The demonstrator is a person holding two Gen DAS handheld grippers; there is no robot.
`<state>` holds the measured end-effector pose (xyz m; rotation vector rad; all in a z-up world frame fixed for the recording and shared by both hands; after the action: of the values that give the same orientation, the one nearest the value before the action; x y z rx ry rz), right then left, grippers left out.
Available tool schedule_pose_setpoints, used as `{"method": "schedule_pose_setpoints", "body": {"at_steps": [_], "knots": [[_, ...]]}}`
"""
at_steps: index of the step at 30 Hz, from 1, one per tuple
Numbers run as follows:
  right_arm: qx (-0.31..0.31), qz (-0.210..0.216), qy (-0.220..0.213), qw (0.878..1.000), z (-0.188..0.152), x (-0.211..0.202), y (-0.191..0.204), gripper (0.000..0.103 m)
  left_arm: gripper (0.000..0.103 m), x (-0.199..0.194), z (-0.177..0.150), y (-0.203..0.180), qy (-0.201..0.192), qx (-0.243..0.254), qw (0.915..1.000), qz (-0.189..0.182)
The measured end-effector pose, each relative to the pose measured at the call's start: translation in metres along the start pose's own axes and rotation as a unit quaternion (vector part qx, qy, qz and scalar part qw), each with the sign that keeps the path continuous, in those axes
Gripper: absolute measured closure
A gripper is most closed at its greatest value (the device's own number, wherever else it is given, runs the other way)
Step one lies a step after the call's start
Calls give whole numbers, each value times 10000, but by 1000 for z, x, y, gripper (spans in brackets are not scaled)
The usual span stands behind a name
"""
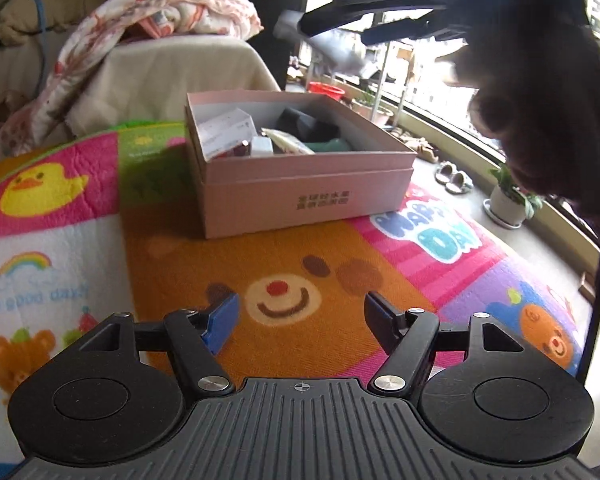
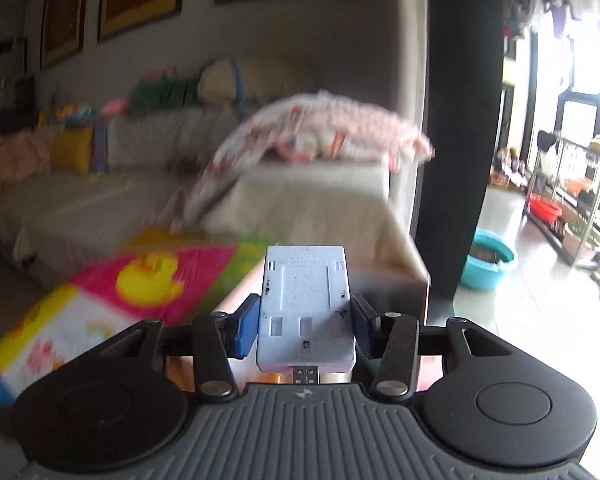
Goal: Organize rigid objects
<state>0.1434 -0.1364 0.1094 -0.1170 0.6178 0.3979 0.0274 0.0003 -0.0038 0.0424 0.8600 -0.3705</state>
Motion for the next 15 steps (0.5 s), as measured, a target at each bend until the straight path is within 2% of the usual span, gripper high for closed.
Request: {"method": "schedule_pose_setpoints", "body": {"at_steps": [1, 3, 5, 9, 11, 13, 15], "knots": [[91, -88, 97, 9999, 5, 10, -5, 23, 29, -2, 0, 3, -51, 5, 9999, 98], [207, -198, 275, 9992, 3, 23, -11, 22, 29, -3, -1, 13, -100, -78, 9996, 257], [134, -260, 407, 9987, -14, 24, -12, 22, 29, 0, -4, 26, -60, -287, 9990, 342], [-104, -485, 715, 9962, -69, 10, -6, 22, 29, 6, -10, 38, 62, -503, 9970, 577], [16, -548, 925, 9942, -97, 2, -4, 20, 28, 10, -11, 37, 9, -445, 9969, 653], [151, -552, 1174, 9914, -121, 0, -3, 13, 20, 15, -12, 32, 11, -307, 9966, 767], [206, -646, 1425, 9875, -141, 8, -2, 13, 14, 20, -11, 25, 35, -160, 9960, 881]]}}
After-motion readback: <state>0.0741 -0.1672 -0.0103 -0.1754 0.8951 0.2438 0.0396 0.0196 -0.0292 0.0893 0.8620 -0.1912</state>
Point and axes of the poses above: each gripper's, at about its wrist camera, not at the fingertips, and x roughly the way its jaws point, y to its left, z to its top, the point moved 5 cm from there along x, roughly the way its jaws point, and after that the axes turned 10 degrees about y, right-handed, at the moved point
